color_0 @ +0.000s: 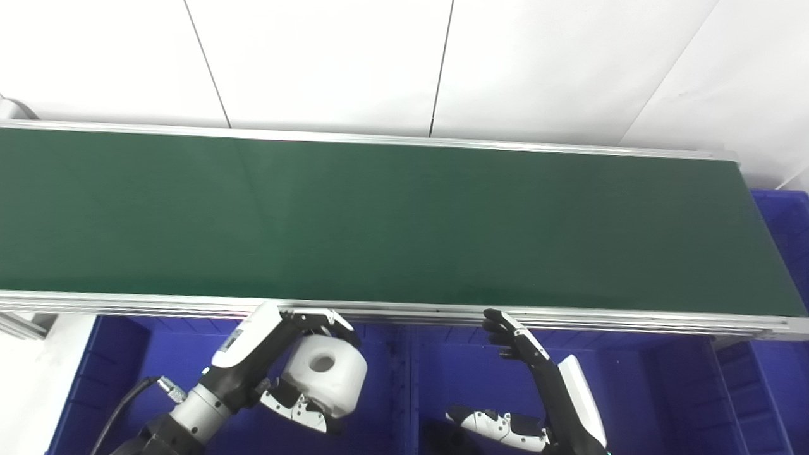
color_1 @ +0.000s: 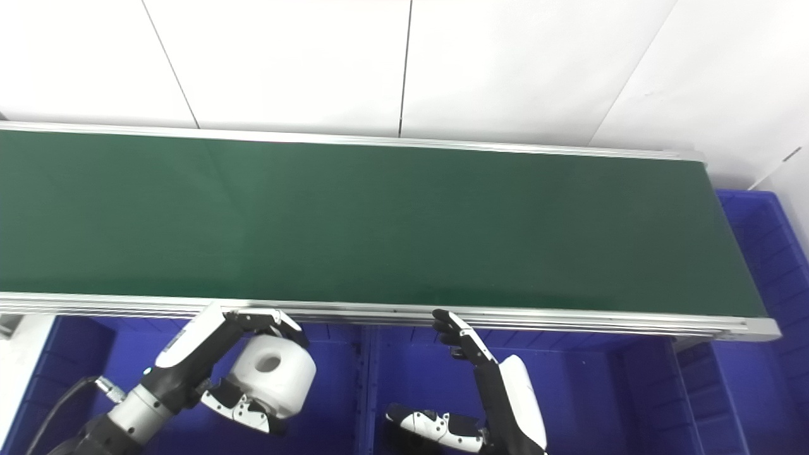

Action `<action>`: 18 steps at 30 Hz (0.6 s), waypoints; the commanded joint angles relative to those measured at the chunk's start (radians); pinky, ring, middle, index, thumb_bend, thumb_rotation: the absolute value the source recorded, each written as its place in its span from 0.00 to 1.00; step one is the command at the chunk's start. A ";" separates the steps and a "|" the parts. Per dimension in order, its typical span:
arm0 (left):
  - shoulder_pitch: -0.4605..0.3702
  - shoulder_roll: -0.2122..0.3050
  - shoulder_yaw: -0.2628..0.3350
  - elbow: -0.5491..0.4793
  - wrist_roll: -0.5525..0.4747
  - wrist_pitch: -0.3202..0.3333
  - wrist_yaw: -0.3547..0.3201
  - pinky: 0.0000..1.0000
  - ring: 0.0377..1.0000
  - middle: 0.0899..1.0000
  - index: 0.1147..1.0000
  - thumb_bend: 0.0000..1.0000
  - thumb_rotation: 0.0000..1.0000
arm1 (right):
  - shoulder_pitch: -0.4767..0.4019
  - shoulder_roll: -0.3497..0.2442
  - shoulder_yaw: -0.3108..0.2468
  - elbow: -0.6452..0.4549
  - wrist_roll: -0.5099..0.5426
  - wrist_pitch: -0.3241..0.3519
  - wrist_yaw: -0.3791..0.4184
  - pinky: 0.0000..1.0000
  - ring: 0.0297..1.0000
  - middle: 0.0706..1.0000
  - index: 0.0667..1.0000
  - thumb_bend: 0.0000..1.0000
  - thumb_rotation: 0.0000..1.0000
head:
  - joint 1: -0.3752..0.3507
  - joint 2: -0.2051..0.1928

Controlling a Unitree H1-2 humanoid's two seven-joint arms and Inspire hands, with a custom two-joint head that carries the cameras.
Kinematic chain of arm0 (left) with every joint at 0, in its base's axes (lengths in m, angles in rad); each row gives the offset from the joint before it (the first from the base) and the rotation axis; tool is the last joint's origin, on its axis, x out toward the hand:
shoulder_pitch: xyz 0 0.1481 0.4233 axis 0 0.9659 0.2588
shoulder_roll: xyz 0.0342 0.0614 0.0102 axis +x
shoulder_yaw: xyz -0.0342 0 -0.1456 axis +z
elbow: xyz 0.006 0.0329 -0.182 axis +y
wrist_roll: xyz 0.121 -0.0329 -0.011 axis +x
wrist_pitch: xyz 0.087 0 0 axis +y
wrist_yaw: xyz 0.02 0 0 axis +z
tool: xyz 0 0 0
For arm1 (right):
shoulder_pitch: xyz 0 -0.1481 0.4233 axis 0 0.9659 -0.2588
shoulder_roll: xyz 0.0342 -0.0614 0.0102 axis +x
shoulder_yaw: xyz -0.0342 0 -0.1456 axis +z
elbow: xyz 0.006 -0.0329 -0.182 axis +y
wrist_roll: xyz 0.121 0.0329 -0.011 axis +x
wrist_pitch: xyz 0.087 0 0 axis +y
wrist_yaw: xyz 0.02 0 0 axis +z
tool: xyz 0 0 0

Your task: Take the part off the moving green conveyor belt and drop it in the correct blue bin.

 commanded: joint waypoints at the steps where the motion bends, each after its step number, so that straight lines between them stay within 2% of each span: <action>1: -0.010 0.010 -0.003 -0.034 0.008 0.039 -0.021 0.19 0.21 0.42 0.42 0.52 0.00 | 0.020 -0.001 -0.004 -0.034 0.007 0.004 0.004 0.77 0.81 0.82 0.86 0.79 0.35 | 0.002 0.000; 4: -0.012 0.011 -0.007 -0.049 0.034 0.099 -0.047 0.23 0.26 0.43 0.43 0.52 0.00 | 0.022 0.001 -0.007 -0.036 0.008 0.006 0.010 0.77 0.81 0.82 0.86 0.79 0.34 | 0.005 0.001; 5: -0.013 0.011 -0.009 -0.057 0.051 0.129 -0.059 0.31 0.36 0.40 0.45 0.51 0.00 | 0.024 0.002 -0.008 -0.038 0.011 0.010 0.013 0.77 0.81 0.82 0.86 0.79 0.34 | 0.006 0.000; 6: -0.013 0.010 -0.011 -0.066 0.067 0.163 -0.072 0.39 0.45 0.42 0.44 0.51 0.00 | 0.024 0.002 -0.009 -0.039 0.012 0.011 0.015 0.77 0.81 0.82 0.86 0.79 0.34 | 0.007 0.001; 10: -0.023 0.013 -0.027 -0.098 0.129 0.309 -0.140 0.48 0.56 0.44 0.44 0.52 0.00 | 0.023 0.003 -0.009 -0.043 -0.006 0.011 0.017 0.77 0.81 0.82 0.86 0.79 0.35 | 0.008 0.001; 11: -0.026 0.015 -0.033 -0.105 0.147 0.337 -0.154 0.53 0.61 0.60 0.44 0.51 0.03 | 0.023 0.004 -0.009 -0.044 -0.005 0.011 0.017 0.77 0.81 0.82 0.86 0.79 0.35 | 0.008 0.001; 13: -0.032 0.017 -0.041 -0.113 0.166 0.372 -0.174 0.57 0.66 0.69 0.43 0.51 0.04 | 0.022 0.005 -0.010 -0.045 -0.002 0.013 0.019 0.76 0.81 0.82 0.86 0.79 0.35 | 0.009 0.000; 14: -0.034 0.018 -0.044 -0.116 0.171 0.382 -0.182 0.60 0.69 0.73 0.60 0.56 0.02 | 0.021 0.005 -0.010 -0.045 0.000 0.014 0.020 0.76 0.81 0.82 0.86 0.79 0.34 | 0.009 0.000; 16: -0.043 0.025 -0.055 -0.128 0.190 0.421 -0.217 0.63 0.73 0.78 0.76 0.60 0.02 | 0.020 0.005 -0.010 -0.045 -0.004 0.016 0.021 0.75 0.80 0.82 0.86 0.79 0.34 | 0.008 -0.001; 18: -0.048 0.030 -0.063 -0.133 0.198 0.436 -0.232 0.65 0.75 0.79 0.79 0.61 0.03 | 0.020 0.007 -0.011 -0.043 -0.003 0.018 0.020 0.76 0.80 0.82 0.86 0.79 0.34 | 0.007 -0.001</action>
